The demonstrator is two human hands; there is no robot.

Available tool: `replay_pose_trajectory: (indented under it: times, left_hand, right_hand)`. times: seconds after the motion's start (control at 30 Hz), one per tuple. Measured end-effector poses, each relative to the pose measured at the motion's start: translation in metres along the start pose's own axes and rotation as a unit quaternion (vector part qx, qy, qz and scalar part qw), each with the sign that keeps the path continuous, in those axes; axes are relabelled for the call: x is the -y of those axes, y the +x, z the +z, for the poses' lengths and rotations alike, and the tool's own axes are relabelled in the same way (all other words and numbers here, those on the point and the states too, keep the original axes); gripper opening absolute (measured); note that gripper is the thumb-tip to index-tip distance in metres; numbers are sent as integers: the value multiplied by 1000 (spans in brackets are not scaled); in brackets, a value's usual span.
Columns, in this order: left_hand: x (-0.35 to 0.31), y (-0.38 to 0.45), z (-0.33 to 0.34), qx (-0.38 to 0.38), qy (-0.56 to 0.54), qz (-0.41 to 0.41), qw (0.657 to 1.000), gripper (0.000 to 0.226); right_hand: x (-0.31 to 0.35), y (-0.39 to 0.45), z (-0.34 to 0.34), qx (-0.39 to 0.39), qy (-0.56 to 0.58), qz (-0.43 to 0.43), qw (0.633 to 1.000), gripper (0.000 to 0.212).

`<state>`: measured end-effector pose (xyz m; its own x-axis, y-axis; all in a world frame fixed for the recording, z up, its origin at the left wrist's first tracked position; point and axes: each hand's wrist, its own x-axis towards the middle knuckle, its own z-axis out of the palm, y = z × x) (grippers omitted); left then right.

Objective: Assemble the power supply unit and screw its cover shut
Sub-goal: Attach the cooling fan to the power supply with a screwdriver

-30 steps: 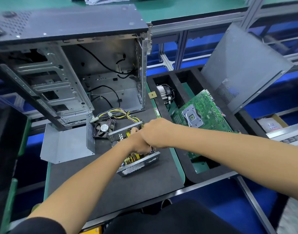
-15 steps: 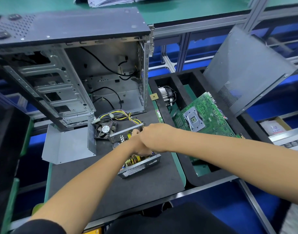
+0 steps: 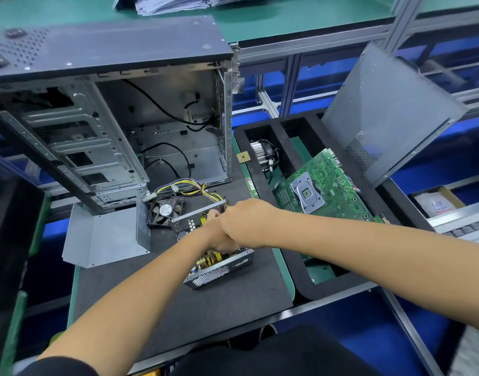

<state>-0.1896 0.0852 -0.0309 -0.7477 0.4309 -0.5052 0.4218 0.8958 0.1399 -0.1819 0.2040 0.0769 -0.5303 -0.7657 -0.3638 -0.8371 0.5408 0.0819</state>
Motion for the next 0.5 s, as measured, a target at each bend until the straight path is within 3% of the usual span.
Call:
replay_pose_trajectory:
  times: [0.13, 0.27, 0.4, 0.5]
  left_hand:
    - [-3, 2, -2, -21, 42, -8, 999, 9]
    - [0, 3, 2, -16, 1, -23, 1000, 36]
    - [-1, 4, 2, -44, 10, -11, 999, 13]
    - [-2, 5, 2, -54, -10, -11, 998, 14]
  right_hand:
    - [0, -4, 2, 26, 14, 9, 1000, 50]
    - [-2, -4, -5, -21, 23, 0, 1000, 29]
    - [-4, -2, -4, -13, -29, 7, 999, 22]
    - [-7, -5, -2, 14, -35, 17, 999, 21]
